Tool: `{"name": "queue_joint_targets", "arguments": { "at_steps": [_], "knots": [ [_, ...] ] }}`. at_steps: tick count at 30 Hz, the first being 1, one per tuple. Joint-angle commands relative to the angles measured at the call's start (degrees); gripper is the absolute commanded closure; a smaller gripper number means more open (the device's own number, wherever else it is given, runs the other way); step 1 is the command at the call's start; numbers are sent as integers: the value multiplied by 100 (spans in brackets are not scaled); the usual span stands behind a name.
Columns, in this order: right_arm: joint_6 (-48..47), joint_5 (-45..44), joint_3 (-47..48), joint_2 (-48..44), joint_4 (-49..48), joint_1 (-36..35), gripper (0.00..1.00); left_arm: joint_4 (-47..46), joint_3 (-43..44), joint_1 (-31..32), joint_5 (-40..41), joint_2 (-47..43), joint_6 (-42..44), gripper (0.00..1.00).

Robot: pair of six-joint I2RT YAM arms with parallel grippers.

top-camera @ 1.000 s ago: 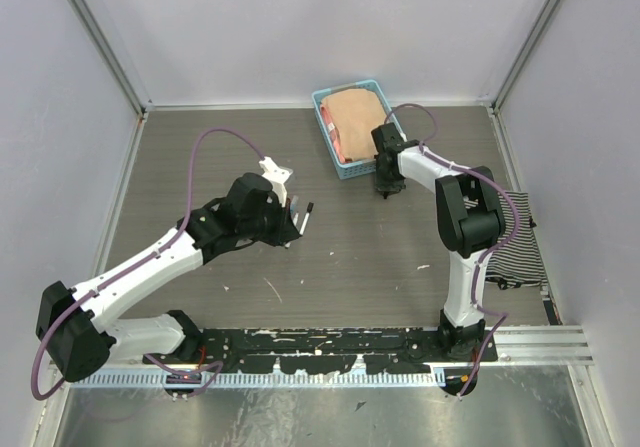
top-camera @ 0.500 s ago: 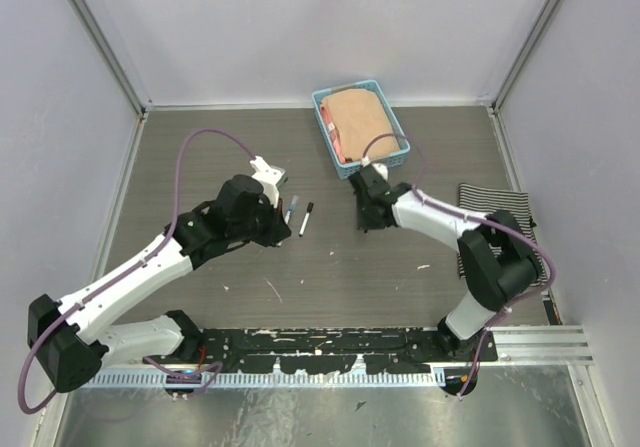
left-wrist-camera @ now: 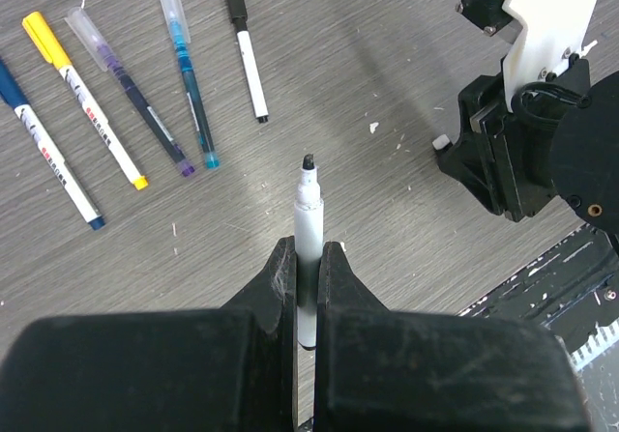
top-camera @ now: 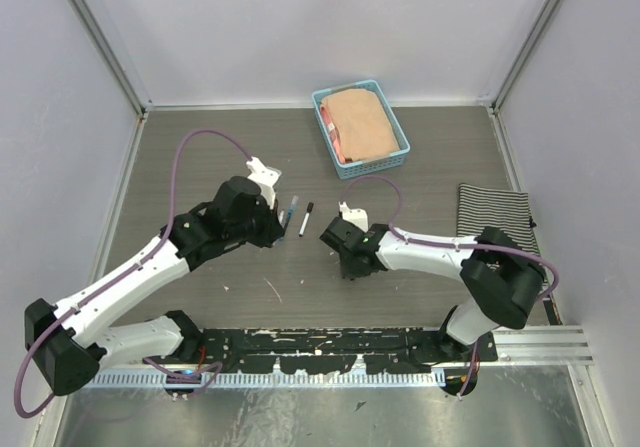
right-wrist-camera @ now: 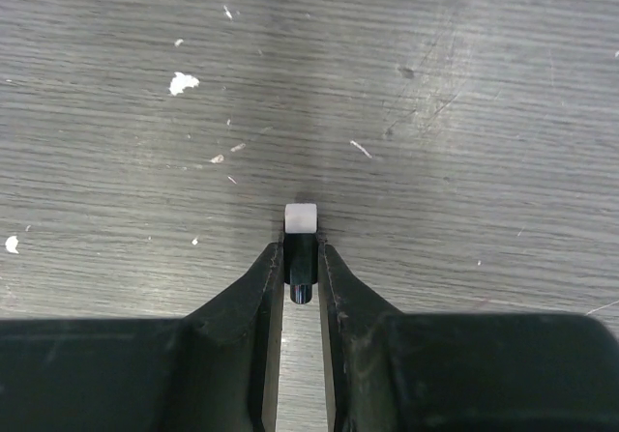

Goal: Insert the pens into the pen caps
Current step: Move the pen cap to the center of the board, then insert the pen cap onto the pen.

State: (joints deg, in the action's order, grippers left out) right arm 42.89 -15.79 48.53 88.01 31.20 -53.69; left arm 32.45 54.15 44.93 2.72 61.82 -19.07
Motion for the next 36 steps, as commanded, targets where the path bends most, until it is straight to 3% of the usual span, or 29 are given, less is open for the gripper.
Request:
{"name": "queue_joint_targets", "arguments": {
  "at_steps": [1, 9, 16, 26, 33, 36],
  "knots": [
    [340, 44, -16, 6, 76, -17, 87, -7, 223, 6, 11, 56, 107, 100],
    [181, -87, 179, 243, 368, -28, 67, -52, 225, 6, -84, 87, 80, 100],
    [23, 15, 211, 516, 225, -28, 64, -58, 324, 6, -178, 144, 61, 100],
    [-70, -118, 274, 712, 329, -27, 69, -83, 309, 3, -246, 187, 96, 100],
    [-106, -213, 289, 509, 354, -28, 88, -144, 225, 6, -264, 115, 113, 100],
    [-242, -171, 215, 14, 84, -29, 92, -260, 153, 7, -293, 26, 87, 100]
  ]
}}
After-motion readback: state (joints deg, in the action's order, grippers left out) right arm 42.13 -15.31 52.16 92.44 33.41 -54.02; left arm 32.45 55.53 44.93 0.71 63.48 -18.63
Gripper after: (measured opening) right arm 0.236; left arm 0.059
